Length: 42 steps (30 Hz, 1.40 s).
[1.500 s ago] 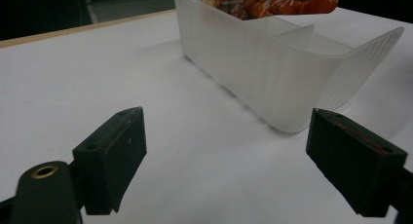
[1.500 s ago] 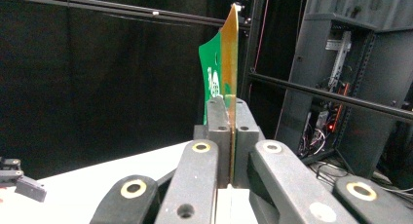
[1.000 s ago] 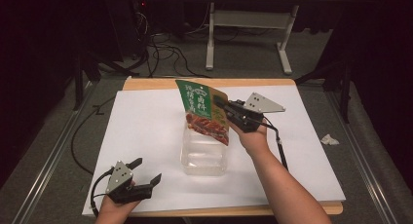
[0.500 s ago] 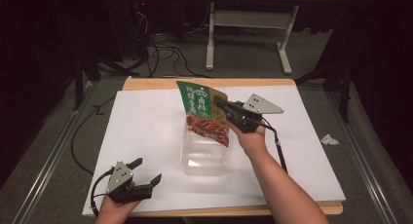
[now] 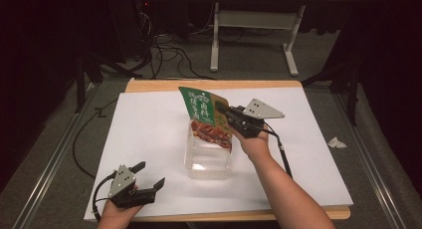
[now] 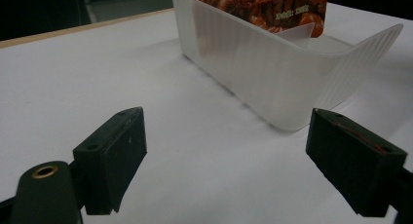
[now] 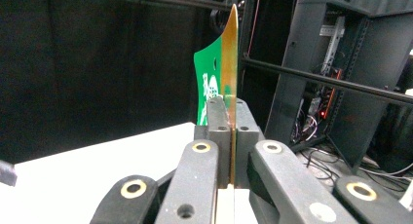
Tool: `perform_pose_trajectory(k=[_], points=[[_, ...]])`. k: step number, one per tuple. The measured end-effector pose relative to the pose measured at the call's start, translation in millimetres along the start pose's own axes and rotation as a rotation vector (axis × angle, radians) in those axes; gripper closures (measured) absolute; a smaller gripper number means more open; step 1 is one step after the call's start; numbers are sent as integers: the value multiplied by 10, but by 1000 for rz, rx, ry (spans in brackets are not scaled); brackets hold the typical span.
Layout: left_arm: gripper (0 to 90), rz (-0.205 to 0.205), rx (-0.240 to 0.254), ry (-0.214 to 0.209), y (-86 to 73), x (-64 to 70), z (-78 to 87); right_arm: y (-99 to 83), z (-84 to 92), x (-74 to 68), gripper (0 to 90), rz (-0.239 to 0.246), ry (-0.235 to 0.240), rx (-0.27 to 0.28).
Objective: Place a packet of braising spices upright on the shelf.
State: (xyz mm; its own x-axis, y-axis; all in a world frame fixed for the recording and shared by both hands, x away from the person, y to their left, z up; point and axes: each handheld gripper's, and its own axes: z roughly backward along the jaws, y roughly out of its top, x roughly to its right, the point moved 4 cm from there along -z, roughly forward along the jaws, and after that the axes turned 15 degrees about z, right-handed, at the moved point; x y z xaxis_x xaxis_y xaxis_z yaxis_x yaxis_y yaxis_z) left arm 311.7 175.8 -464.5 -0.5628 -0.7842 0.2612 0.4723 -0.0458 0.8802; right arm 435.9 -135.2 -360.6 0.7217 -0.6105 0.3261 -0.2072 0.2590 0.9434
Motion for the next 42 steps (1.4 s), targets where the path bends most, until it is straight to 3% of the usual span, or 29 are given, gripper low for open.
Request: perform_pose_trajectory(k=[10,21,29,42], points=[[154,0,-2,1,-4,-2,-5,-116,3,-8,900,-17,1,-16],[154,-3,-6,0,-8,13,-9,-282,152,42,900,-86,-33,-8],[154,-2,-5,-2,-9,15,-5,-257,109,-4,900,-78,-33,-3],[154,-2,-10,-1,-12,14,-12,-251,107,24,866,-93,-32,-48]])
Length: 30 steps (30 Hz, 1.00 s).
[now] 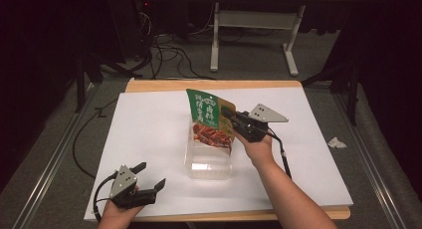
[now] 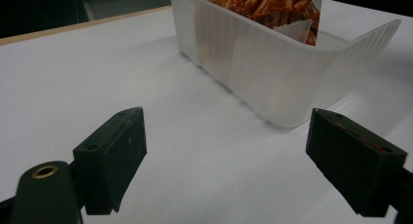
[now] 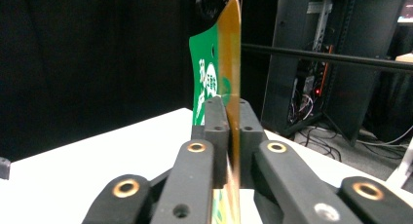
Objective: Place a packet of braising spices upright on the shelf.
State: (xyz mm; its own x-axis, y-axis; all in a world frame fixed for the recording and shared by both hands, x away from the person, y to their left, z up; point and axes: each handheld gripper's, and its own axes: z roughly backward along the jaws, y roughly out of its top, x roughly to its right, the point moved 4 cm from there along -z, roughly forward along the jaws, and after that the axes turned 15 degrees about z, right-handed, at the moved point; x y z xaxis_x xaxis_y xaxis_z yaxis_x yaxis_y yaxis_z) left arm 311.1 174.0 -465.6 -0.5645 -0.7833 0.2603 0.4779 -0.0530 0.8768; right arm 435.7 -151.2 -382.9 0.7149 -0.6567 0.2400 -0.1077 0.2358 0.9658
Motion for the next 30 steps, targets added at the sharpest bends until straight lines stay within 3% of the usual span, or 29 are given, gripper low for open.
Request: perform_pose_trajectory(k=[3,6,8,10,14,19,26,30], points=[[154,2,-1,-1,-5,-4,6,30,-9,9,680,11,20,-10],[154,4,3,2,-5,-9,14,54,-26,27,465,-25,46,-37],[154,3,3,3,-7,-9,20,61,-22,48,359,-29,46,-48],[154,2,0,4,-8,-11,18,63,-5,50,240,-30,13,-75],[154,-3,-6,6,-12,-6,15,70,58,76,160,-22,5,-95],[154,-5,-8,9,-13,-15,18,78,168,120,152,-27,-16,-106],[154,-1,-12,13,-19,-24,13,7,563,217,147,-38,-41,-113],[154,-2,-12,14,-20,-23,9,-108,853,277,145,-21,-99,-134]])
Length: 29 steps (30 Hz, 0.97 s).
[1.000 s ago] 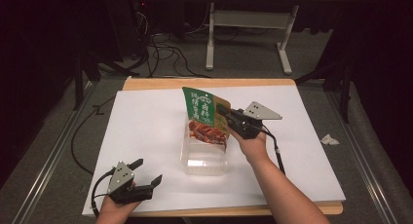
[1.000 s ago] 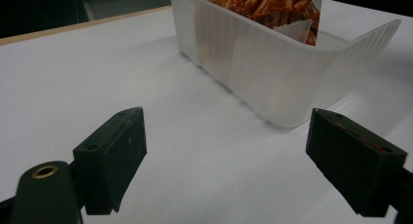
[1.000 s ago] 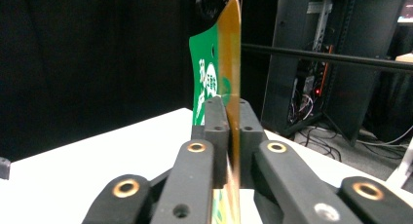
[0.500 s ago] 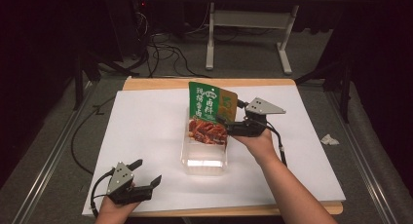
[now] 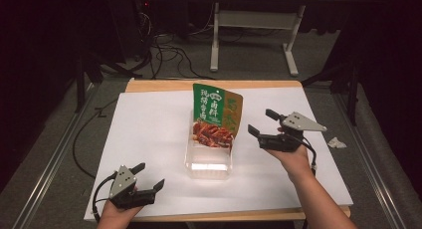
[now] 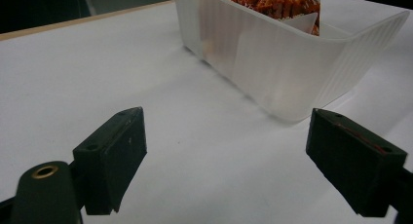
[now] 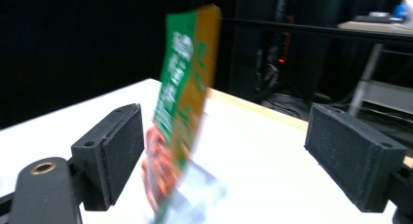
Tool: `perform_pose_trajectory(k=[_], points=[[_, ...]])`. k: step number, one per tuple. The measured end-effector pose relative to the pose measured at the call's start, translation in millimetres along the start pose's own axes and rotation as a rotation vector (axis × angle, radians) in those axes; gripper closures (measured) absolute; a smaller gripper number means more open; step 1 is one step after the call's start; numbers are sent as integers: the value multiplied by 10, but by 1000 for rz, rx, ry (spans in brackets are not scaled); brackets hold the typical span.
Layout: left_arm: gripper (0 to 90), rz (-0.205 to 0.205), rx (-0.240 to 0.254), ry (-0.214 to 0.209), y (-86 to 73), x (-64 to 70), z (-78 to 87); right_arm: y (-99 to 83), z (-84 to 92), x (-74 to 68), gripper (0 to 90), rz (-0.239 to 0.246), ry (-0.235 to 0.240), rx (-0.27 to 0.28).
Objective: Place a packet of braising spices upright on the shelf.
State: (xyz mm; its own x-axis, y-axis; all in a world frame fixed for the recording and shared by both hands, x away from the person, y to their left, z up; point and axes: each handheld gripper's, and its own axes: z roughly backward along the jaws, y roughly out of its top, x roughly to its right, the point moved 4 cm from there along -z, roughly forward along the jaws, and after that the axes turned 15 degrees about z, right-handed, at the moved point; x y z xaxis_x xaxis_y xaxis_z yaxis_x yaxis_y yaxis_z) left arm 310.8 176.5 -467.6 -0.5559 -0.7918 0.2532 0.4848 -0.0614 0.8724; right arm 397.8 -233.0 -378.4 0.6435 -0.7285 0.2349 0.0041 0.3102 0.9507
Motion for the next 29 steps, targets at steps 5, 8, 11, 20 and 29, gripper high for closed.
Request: perform_pose_trajectory(k=[5,8,11,20,29], points=[[154,0,-4,1,-4,-5,-4,-240,357,81,144,-20,-38,-42],[154,5,-5,2,-11,-11,-9,-389,616,111,143,-23,-64,-49],[154,13,-12,3,-22,-27,-22,-559,871,136,143,-31,-111,-51],[154,21,-15,-4,-4,17,-56,-878,859,118,143,-51,-127,-113],[154,24,-15,-1,-16,-14,-37,-911,855,121,147,-55,-115,-122]])
